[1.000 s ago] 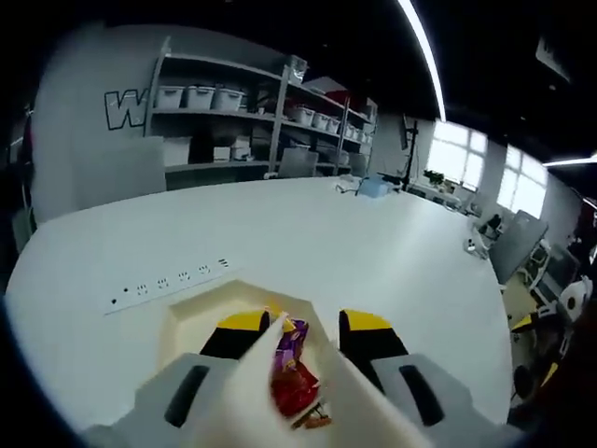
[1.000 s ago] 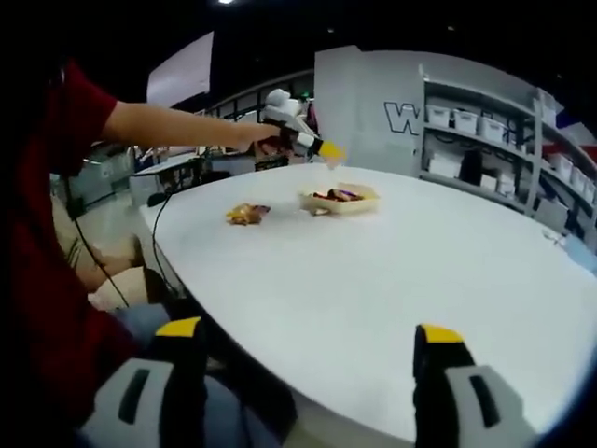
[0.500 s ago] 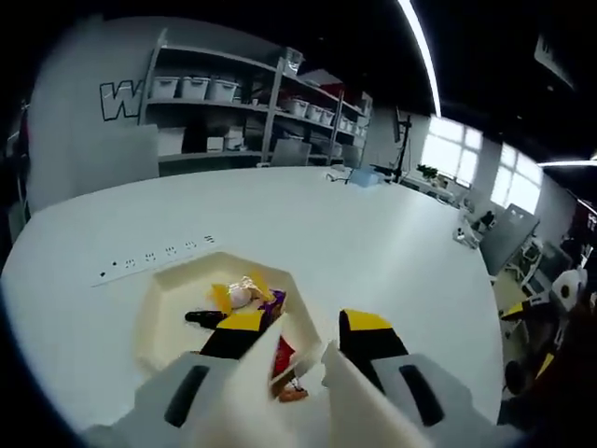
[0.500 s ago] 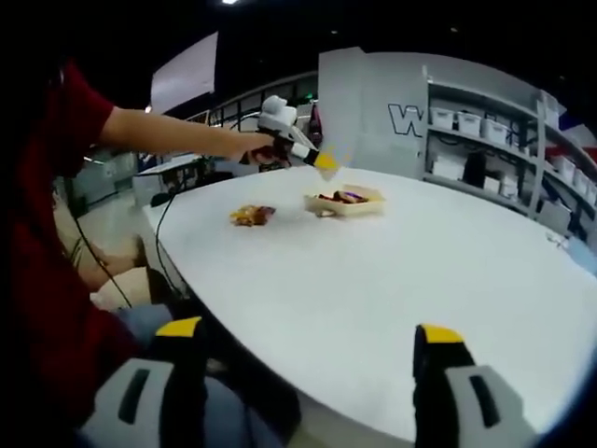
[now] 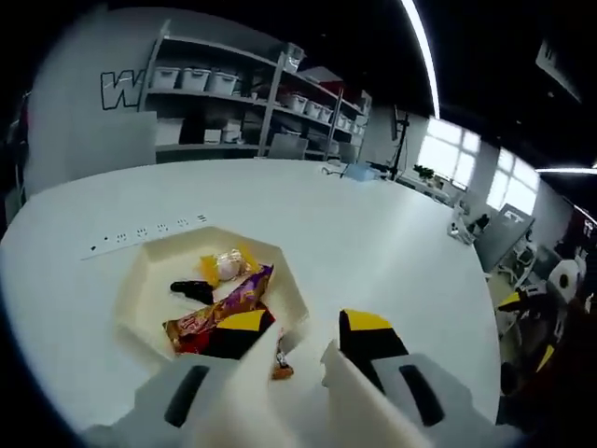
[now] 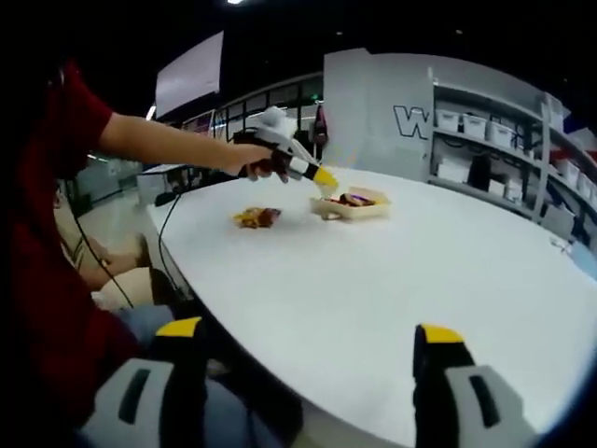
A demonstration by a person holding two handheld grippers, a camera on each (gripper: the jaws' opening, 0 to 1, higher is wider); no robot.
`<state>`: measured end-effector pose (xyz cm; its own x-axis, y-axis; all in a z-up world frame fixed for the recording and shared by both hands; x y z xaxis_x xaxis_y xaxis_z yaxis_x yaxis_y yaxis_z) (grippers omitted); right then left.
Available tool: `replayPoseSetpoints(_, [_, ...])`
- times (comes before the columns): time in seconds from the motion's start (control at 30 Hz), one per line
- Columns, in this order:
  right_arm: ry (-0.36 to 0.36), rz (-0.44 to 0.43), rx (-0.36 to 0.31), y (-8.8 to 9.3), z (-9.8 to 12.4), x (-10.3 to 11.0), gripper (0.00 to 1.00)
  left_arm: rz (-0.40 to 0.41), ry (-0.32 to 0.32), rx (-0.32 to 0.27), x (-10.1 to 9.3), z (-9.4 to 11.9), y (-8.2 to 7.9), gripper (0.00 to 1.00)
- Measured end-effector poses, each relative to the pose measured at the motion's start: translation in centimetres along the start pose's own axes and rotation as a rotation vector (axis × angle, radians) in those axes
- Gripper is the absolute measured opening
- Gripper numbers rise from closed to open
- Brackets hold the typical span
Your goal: Place the target food into the container with the food tongs after gripping and lifting it, then release it inside without dropping or visibly crushing the food.
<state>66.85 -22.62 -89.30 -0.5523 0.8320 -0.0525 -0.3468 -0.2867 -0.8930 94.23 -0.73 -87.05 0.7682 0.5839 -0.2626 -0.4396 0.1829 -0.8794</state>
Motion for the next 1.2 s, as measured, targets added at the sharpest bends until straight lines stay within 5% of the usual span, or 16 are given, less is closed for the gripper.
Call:
replayPoseSetpoints(0.77, [0.006,0.029,0.026,0.7,0.2,0.0,0.89,-0.022,-0.048,0.074,-0.1,-1.2,4.2,0.27])
replayPoseSetpoints(1.2, [-0.007,0.029,0.022,0.6,0.0,0.3,0.88,0.008,-0.044,0.073,-0.9,0.3,4.9,0.27])
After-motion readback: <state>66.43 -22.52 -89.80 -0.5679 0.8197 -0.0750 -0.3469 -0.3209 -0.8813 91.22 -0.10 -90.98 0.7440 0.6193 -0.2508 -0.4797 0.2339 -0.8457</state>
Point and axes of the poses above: the point that each gripper's makers call its tool centre point, and the gripper's own axes: z roughly backward along the fingers, x roughly to its left, y roughly out of its underside, the point moved 5 cm from there along z, roughly backward along the fingers, and after that the axes turned 6 degrees about y, right-handed, at the moved point
